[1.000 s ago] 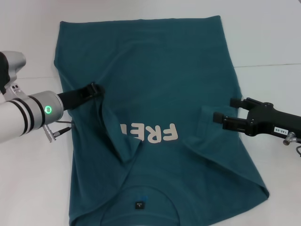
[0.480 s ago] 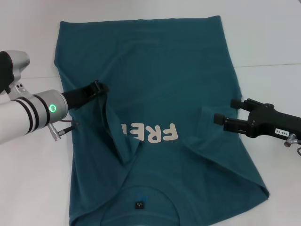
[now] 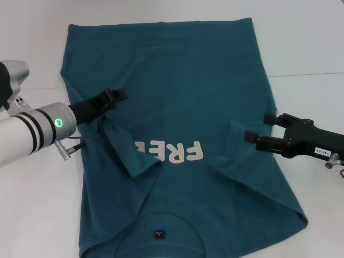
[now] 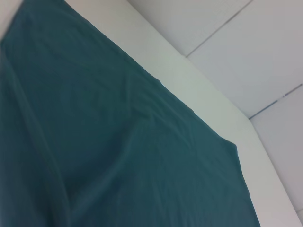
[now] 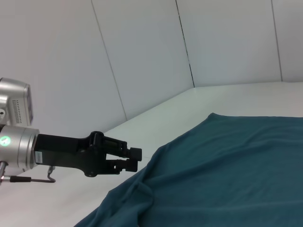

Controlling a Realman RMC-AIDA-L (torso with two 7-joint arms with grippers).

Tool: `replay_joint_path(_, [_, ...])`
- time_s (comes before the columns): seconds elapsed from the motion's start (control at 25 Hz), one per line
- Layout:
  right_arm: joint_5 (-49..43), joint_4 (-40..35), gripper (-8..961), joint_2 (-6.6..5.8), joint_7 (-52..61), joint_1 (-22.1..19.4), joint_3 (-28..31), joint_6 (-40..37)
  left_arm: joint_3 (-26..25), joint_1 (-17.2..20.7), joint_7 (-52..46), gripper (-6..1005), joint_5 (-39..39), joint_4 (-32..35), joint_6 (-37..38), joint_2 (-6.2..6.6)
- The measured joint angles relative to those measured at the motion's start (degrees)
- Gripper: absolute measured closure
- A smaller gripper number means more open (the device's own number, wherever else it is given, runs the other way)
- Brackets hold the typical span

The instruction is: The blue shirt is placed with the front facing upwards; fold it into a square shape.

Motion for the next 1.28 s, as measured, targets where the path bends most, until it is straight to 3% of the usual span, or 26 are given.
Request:
replay_joint_path(0.08, [0.0, 0.0, 26, 0.00, 0.0, 0.0, 0.0, 0.0, -0.1, 0.2, 0.0, 774, -0.3, 0.0, -0.3, -0.02])
replay_joint_path(0.36, [0.0, 0.3, 26, 0.00, 0.0, 0.0, 0.0, 0.5, 0.1, 1.6, 0.3, 504, -0.4, -0.6, 2.6, 0.26])
replay_joint_path(0.52, [0.0, 0.4, 25, 0.00, -0.1, 0.0, 0.0, 0.7, 0.2, 5.2, 1.1, 316, -0.5, -2.5, 9.1, 0.43])
replay_joint_path(0.76, [0.0, 0.4, 26, 0.00, -0.1, 0.2, -0.2, 2.0, -0.3, 12.1, -0.1, 156, -0.5, -8.2, 20.5, 0.44])
replay_joint_path(0.92, [0.0, 0.4, 26, 0.00, -0.2, 0.4, -0.4, 2.2, 0.1, 13.9, -2.1, 155, -0.2, -8.9, 24.7, 0.60])
replay_joint_path(1.28, [0.0, 0.4, 25, 0.00, -0.3, 0.8, -0.4, 2.2, 2.4, 13.3, -6.9, 156, 5.2, -8.2, 24.2, 0.70])
